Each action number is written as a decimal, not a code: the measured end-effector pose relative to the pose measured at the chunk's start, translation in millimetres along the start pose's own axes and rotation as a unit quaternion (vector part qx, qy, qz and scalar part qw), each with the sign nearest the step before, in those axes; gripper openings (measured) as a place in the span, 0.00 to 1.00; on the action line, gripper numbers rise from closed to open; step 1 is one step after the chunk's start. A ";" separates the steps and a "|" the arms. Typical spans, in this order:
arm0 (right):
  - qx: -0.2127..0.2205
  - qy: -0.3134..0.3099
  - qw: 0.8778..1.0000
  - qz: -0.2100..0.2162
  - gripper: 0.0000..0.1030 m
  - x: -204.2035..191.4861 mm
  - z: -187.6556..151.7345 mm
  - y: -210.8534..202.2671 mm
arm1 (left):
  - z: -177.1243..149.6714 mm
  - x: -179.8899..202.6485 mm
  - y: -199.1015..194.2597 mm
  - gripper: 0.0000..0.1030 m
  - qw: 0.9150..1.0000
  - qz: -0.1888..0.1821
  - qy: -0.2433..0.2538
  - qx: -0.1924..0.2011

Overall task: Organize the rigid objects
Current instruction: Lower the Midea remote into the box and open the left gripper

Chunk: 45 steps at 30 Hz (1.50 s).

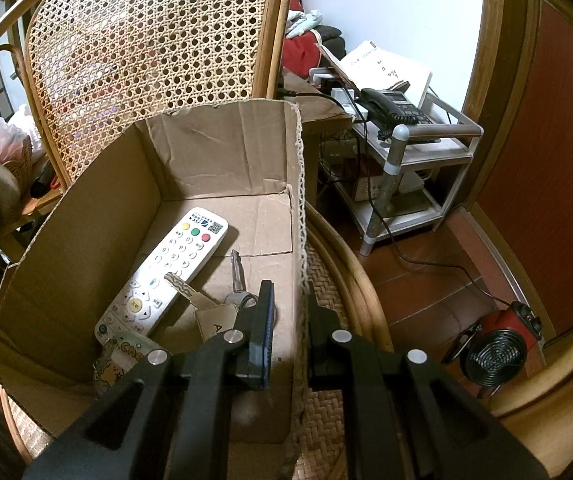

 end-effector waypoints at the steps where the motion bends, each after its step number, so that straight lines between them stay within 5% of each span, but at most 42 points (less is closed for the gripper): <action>1: 0.000 0.000 1.000 0.000 0.13 -0.1 -0.1 0.0 | -1.5 2.7 6.9 0.13 1.000 -0.002 -0.002 -0.009; 6: 0.000 -0.001 1.000 0.001 0.13 -0.1 0.2 -0.3 | -13.5 8.4 37.1 0.16 0.998 0.004 0.003 -0.056; 10: 0.000 0.000 1.000 0.001 0.14 0.2 -0.1 -0.4 | -13.3 11.7 37.9 0.19 0.998 0.010 0.016 -0.054; 16: 0.000 0.002 1.000 0.002 0.14 1.1 -1.5 0.4 | -14.2 -18.4 35.3 0.61 0.998 0.044 -0.009 -0.042; 18: 0.000 0.001 1.000 0.001 0.14 1.3 -1.4 0.7 | -9.9 -21.3 23.5 0.81 0.999 0.035 -0.016 -0.016; 21: 0.000 0.001 1.000 0.001 0.14 1.0 -1.4 0.6 | -3.9 -20.6 9.1 0.95 1.000 0.015 -0.015 0.020; 34: 0.000 0.001 1.000 0.002 0.14 0.9 -1.2 0.7 | -3.2 -4.5 -6.2 0.98 0.997 0.049 0.043 0.045; 39: 0.001 0.000 1.000 0.001 0.14 0.9 -1.2 1.0 | 1.1 -19.8 -23.2 0.99 0.996 0.046 0.019 0.077; 45: 0.001 -0.001 1.000 0.001 0.14 0.7 -0.7 0.4 | -7.8 -69.0 -33.3 0.99 0.994 0.075 -0.043 0.065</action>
Point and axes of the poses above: each gripper's, at about its wrist camera, not at the fingertips, and y roughly the way its jaws point, x to its right, z to its top, the point moved 4 cm from there along y, roughly the way its jaws point, and after that the axes turned 7 degrees about -z, right-handed, at the moved point
